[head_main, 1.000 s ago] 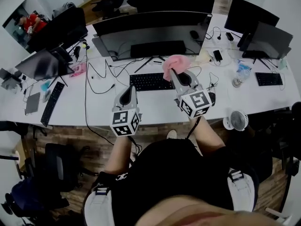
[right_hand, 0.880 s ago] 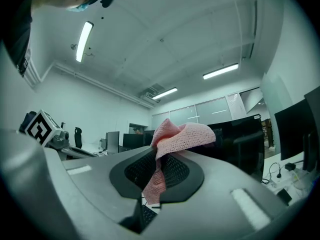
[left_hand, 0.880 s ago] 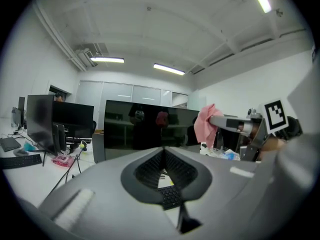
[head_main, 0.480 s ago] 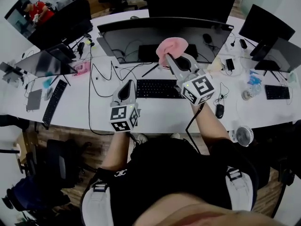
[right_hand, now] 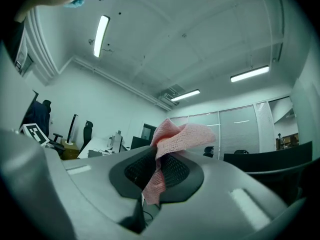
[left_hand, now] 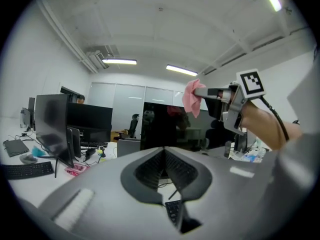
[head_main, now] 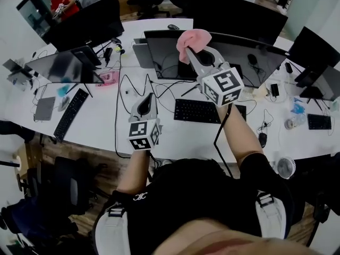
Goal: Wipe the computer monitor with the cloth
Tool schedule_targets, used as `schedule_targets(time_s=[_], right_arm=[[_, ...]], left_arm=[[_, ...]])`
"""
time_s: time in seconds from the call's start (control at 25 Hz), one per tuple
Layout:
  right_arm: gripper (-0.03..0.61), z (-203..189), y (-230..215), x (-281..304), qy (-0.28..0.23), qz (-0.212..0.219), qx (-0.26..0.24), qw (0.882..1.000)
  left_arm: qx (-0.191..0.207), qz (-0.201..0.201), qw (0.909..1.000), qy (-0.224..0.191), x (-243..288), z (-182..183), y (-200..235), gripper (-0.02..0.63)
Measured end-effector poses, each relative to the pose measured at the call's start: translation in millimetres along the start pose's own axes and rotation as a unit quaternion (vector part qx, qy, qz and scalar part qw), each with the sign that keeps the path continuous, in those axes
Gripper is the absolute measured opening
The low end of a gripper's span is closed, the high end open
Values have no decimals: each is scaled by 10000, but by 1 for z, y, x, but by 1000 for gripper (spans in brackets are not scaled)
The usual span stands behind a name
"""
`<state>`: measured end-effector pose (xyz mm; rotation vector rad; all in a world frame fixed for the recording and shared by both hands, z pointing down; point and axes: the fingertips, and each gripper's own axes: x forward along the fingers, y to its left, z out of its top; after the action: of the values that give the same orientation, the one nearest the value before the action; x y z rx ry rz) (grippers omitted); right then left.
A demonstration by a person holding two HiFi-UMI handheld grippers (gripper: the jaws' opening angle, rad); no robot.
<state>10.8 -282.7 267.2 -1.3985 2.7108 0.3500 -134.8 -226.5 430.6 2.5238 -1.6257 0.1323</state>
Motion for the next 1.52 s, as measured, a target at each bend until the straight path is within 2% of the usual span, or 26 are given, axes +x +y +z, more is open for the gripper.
schedule_targets(time_s=[0.28,0.48,0.88,1.16,1.52], right_arm=[[14,9,27,78,276,68,-347,9990],[14,11,46,120,463,-47,-554,9974],[15,-12,56,164,938,-313,-620,9932],[14,-19,36,176,1290,-855,-896,9839],[14,-41,23,189,1952,-1078,-1412,9645]], left_arm=[[-173,109,9998,-81,-7,-3,56,51],[-285,183,9993,-125,-12,-6,97,51],[-319,-14,9994,-120,-8,-12,133,51],[-351,-124,9993,-82,-4,-16,151,51],[-419,-231,9988,-74,3,-20,160,51]])
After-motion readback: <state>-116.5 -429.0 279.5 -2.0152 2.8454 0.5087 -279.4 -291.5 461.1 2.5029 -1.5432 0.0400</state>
